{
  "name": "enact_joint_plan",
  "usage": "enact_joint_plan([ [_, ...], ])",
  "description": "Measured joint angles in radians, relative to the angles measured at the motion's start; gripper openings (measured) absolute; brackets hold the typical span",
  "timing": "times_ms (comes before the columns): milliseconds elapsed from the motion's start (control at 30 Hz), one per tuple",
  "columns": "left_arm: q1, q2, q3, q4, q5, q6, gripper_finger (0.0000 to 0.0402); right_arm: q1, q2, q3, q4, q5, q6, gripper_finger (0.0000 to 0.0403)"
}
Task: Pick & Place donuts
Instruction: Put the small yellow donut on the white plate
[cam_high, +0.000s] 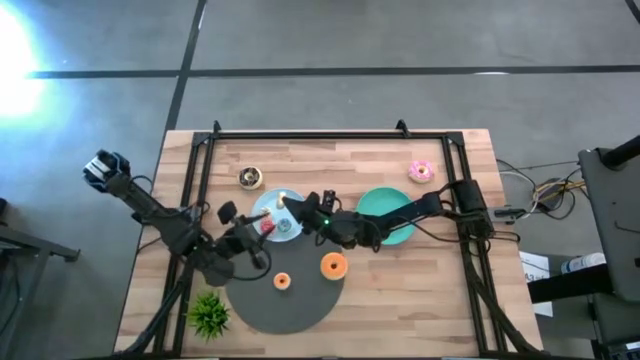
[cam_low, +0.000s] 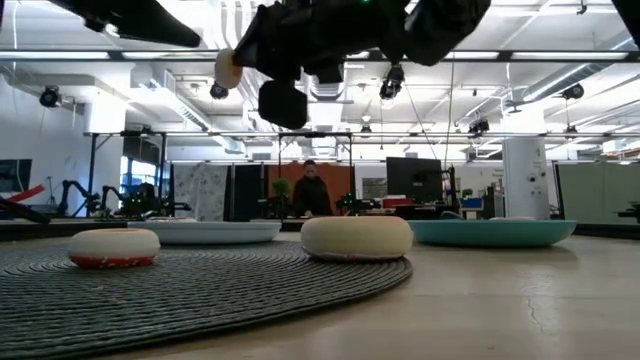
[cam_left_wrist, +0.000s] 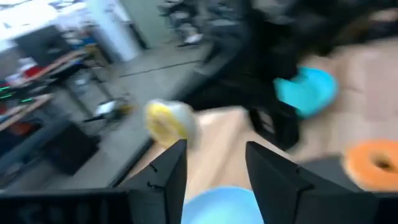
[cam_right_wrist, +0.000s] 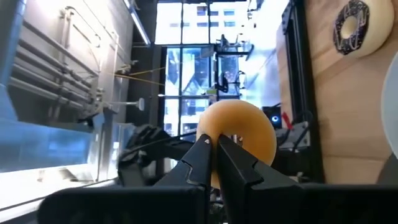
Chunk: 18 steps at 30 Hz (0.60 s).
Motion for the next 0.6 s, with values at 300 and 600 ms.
enact_joint_plan([
  [300,0.123,0.029,0.0,0.014,-0.005,-0.077,0.0158,0.002,0.0,0.044,-0.029,0.007,-0.01,0.0013],
  [600,0.187,0.028,0.0,0.04,0.071,-0.08,0.0158,0.004,0.0,0.049,-0.051,0.008,0.035,0.0013],
])
